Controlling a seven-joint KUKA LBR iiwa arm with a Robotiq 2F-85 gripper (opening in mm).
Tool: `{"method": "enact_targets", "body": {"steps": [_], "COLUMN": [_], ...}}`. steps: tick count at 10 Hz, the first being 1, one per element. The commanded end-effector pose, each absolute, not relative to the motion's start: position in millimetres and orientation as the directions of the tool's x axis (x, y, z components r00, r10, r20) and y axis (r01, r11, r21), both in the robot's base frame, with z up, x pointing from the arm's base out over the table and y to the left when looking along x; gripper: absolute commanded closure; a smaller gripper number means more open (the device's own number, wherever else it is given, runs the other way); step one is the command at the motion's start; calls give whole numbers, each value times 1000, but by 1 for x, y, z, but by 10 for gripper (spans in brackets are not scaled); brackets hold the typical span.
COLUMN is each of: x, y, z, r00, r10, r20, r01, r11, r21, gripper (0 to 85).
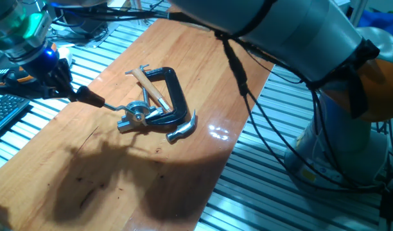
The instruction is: Pull up the lever
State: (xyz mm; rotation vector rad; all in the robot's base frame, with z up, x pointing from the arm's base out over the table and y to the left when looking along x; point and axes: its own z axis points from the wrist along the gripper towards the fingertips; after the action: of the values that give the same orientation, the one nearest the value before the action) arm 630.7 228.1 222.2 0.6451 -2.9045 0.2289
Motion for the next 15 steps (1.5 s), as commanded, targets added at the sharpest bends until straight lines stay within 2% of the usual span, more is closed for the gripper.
{"method": "enact_targets", "body": {"steps": [1,15], "x": [630,617], "y": [227,189], "z": [223,249], "r00": [-895,-894], "r10": [-406,-404], "r20": [185,194], "r01": [-430,-430], "r11": [895,895], "r21": [-119,-120], "gripper": [850,850]}}
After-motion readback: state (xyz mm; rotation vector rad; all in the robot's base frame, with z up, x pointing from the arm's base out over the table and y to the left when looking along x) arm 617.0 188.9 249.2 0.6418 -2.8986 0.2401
